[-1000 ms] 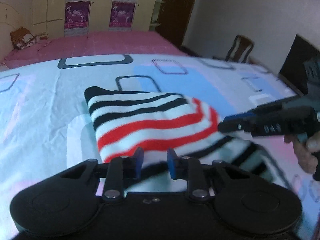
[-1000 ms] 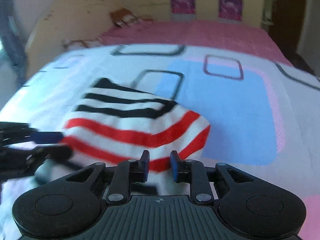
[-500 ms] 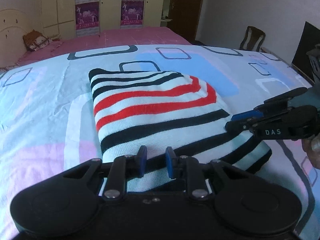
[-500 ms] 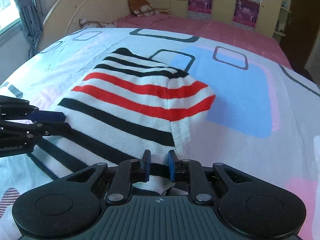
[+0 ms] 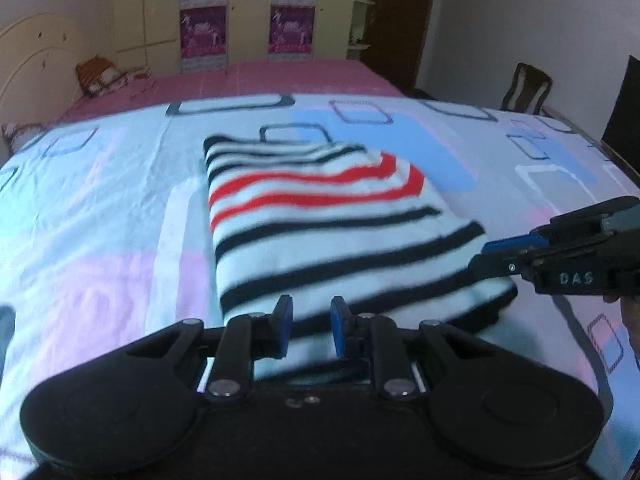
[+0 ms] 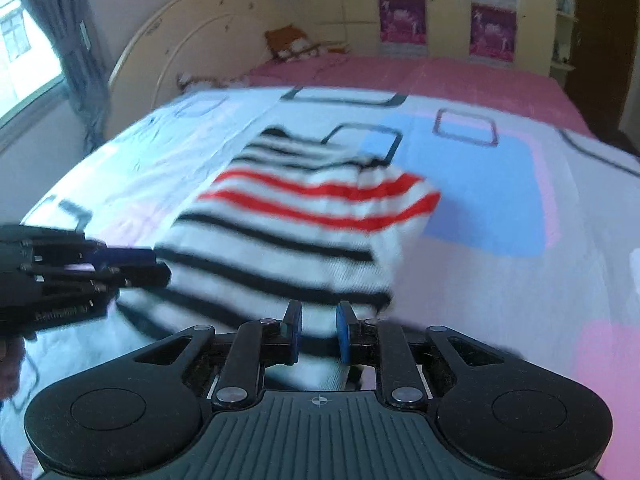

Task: Fold small clothes

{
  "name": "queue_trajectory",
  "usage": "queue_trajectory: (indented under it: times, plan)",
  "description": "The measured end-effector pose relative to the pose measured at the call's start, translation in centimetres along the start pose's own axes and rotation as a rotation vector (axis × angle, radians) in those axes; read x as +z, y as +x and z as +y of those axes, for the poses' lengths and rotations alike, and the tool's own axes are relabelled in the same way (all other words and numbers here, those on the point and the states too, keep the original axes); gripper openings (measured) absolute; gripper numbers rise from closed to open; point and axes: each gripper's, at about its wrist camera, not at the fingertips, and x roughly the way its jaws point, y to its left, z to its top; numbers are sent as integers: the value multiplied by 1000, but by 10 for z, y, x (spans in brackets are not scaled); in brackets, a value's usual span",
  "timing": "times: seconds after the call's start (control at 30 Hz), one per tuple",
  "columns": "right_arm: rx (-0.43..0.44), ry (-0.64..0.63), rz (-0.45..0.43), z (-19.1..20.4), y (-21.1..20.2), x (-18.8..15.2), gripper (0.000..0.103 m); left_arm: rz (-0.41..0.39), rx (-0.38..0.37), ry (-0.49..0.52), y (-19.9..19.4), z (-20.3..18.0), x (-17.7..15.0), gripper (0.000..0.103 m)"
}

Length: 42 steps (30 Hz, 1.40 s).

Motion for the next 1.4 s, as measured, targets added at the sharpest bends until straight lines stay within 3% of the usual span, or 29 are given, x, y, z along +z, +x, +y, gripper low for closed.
queue_trajectory:
  times: [0.1,0.43,0.8,0.9,0.93,0.97,1.0,1.03,1.07,1.1,1.23,1.4]
  plan:
    - [-49,9,60,-7,15,-13,18,34,9,-31,11,1,-11,19]
    - [-21,61,56,-18,27,-21,18,28,69,-39,23,-8,-15,19]
    - [-4,114,-13,-17,-30,-32,18,-7,83,-73,-24,-26,-23,19]
    - [-23,120,-37,-15,-47,-38,18,-12,89,-74,-33,-36,-23,39]
    - [-24,122,-39,-16,-51,-40,18,-17,101,-70,-36,-40,-23,62]
    - [-27,123,-39,-15,-55,-41,18,-38,135,-65,-41,-45,-24,97]
    - [-43,123,-33,-14,-59,-43,27,-74,181,-59,-48,-52,-25,101]
    - [-78,124,-31,-13,-62,-45,47,-110,209,-50,-54,-56,-27,103]
    - [-116,125,-55,-12,-66,-48,92,-113,213,-44,-57,-59,-27,103]
    - [-131,112,-110,-11,-76,-53,100,-103,207,-45,-59,-62,-27,103]
    - [-133,115,-108,-11,-95,-66,99,-84,188,-68,-70,-71,-31,103]
    - [-134,129,-134,-4,-121,-80,100,-123,188,-65,-96,-89,-42,103]
